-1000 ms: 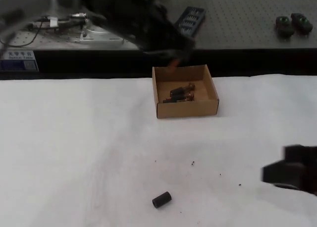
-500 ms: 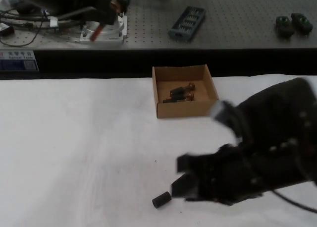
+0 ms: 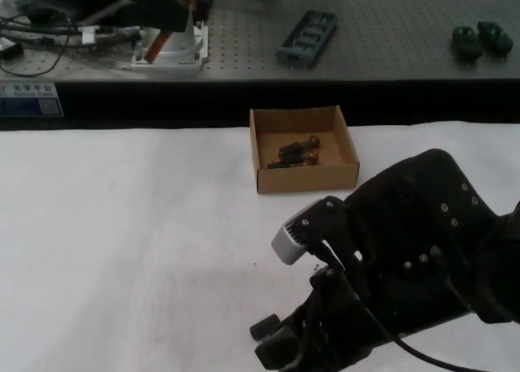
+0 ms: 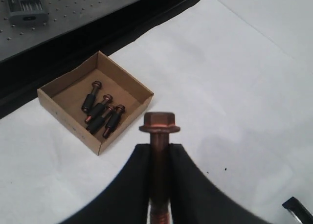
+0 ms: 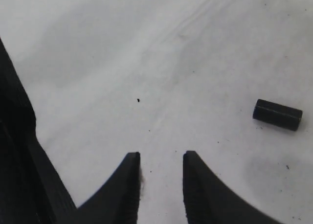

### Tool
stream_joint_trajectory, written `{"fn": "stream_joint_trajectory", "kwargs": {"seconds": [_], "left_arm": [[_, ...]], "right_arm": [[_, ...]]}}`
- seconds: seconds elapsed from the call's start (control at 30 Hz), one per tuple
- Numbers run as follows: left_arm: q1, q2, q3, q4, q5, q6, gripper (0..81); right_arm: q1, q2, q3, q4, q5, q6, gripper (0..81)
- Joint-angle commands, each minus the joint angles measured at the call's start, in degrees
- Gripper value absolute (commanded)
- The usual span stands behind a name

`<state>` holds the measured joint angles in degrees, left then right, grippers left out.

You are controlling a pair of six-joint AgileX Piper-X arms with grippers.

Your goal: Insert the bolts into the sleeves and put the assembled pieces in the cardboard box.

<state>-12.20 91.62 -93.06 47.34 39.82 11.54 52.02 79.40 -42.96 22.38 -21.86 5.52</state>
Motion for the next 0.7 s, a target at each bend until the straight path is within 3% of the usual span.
{"fn": "stream_joint_trajectory", "kwargs": {"seconds": [0.0,0.43,0.67], "left_arm": [[0.1,-0.9,-0.1,-1.5,2.6,0.4,6.2],[0.1,-0.9,-0.1,-4.6,3.5,-1.1,6.2],[0.1,-0.7,-0.1,-4.1,3.5,-1.4,6.2]], "right_arm": [[0.2,0.1,-0.6,0.4,-2.6,-1.7,23.2],[0.1,0.1,-0.6,0.2,-3.5,-1.7,23.2],[0.0,0.1,-0.6,0.4,-1.2,-15.5,23.2]]}}
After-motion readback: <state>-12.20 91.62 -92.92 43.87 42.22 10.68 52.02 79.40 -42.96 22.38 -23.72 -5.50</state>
